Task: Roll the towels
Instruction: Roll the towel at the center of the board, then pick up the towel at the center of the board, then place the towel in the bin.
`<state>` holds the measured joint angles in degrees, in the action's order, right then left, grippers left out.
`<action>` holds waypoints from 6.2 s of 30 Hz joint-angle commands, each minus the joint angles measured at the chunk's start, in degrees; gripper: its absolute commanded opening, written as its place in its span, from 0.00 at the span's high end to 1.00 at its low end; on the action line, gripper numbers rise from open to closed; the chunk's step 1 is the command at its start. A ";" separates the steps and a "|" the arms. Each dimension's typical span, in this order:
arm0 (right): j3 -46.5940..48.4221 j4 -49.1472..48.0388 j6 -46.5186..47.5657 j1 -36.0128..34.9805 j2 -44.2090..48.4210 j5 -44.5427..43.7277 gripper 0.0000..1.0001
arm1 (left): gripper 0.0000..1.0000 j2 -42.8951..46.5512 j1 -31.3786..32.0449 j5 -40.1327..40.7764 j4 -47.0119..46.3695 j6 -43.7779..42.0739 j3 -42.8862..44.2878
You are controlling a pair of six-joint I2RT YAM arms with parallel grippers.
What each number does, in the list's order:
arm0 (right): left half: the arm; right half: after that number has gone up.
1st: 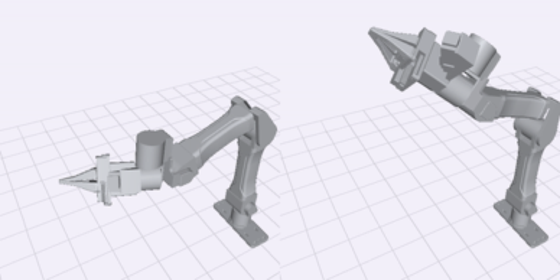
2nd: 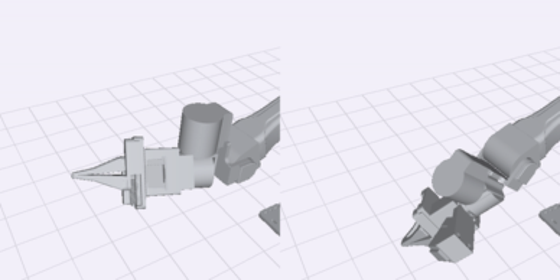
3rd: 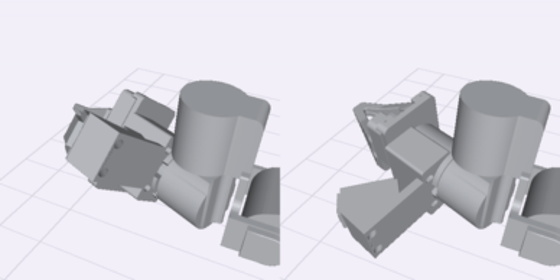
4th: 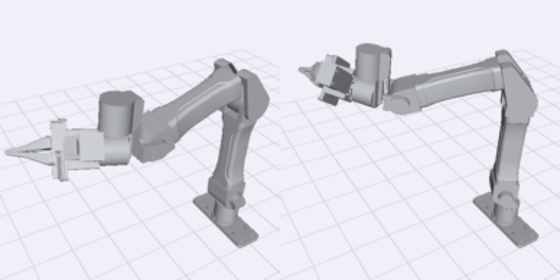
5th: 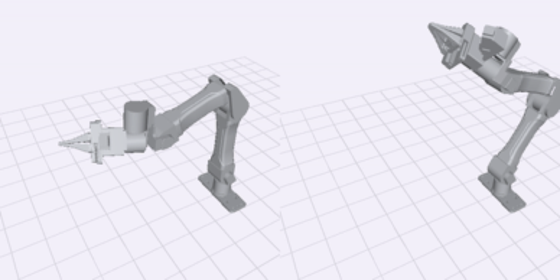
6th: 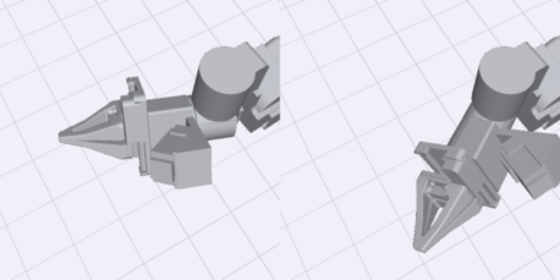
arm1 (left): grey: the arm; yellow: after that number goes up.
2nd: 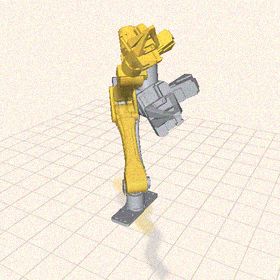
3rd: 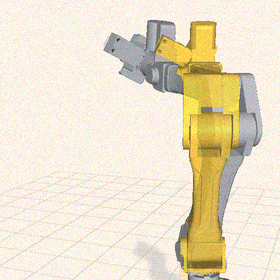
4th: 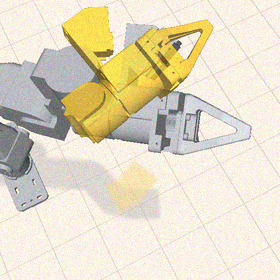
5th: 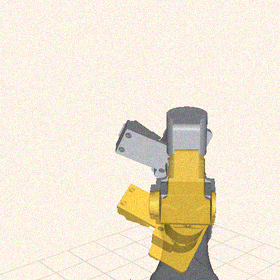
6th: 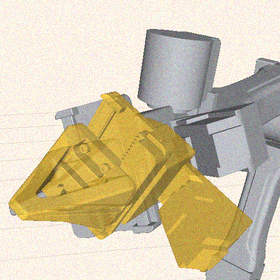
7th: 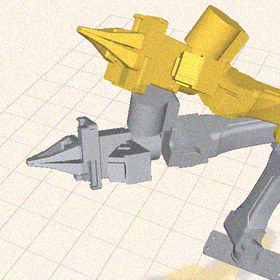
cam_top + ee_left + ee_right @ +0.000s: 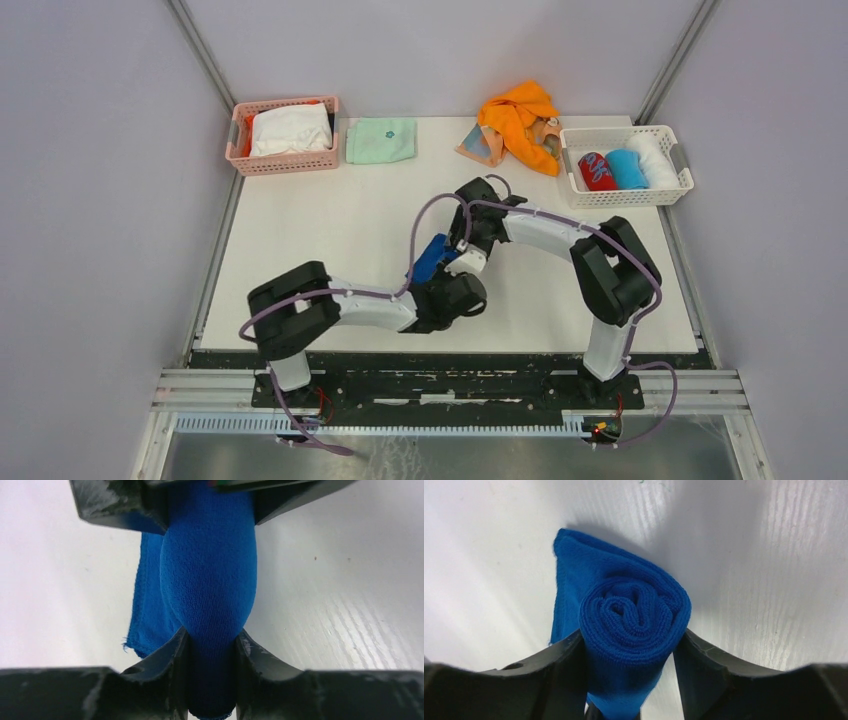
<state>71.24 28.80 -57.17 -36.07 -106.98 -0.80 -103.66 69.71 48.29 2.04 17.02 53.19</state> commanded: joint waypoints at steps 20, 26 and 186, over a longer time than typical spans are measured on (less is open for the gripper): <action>-17.62 -36.54 -2.94 5.57 5.57 14.11 0.15 | 0.75 1.30 -33.72 -76.18 -17.68 26.05 -12.25; -14.33 -30.38 -1.98 5.49 0.42 10.71 0.19 | 0.72 -3.29 -35.44 -79.39 -15.35 28.29 -9.95; 55.25 20.32 57.16 50.85 -29.96 19.69 0.60 | 0.13 34.18 -50.35 -40.99 25.22 -2.96 3.94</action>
<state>126.61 46.63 -3.49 14.50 -138.39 21.06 -69.38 19.35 7.42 29.82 16.67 57.06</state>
